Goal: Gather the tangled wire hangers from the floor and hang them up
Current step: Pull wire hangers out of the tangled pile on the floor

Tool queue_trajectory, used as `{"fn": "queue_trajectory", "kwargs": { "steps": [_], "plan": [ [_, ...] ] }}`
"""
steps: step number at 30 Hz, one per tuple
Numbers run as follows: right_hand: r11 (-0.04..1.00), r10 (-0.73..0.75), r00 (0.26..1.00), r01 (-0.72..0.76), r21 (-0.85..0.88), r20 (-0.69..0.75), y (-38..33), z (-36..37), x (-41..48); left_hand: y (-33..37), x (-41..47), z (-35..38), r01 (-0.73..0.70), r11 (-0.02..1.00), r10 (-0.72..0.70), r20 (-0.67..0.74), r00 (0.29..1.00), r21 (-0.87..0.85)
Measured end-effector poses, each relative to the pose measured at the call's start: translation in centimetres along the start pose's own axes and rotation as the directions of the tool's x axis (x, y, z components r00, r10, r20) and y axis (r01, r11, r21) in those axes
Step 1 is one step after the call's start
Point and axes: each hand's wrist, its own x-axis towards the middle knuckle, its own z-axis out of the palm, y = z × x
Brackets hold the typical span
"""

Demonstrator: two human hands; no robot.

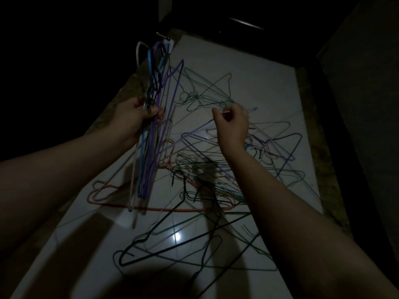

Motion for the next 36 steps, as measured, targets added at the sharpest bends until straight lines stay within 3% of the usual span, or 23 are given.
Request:
{"fn": "queue_trajectory", "kwargs": {
  "steps": [8, 23, 36],
  "plan": [
    [0.977, -0.208, 0.947, 0.214, 0.001, 0.243, -3.0, -2.5, 0.3, 0.5, -0.9, 2.0, 0.006, 0.996, -0.013, 0.080, 0.997, 0.090],
    [0.942, -0.328, 0.893, 0.334, 0.034, 0.307, -4.3, -3.2, 0.7, -0.7, -3.4, 5.3, 0.006, 0.940, -0.079, 0.201, 0.977, 0.340],
    [0.949, -0.311, 0.906, 0.310, 0.050, 0.286, -3.5, -2.4, 0.9, -1.7, -3.0, 5.3, 0.111, 0.977, -0.152, 0.235, 0.960, 0.179]
  ]
}}
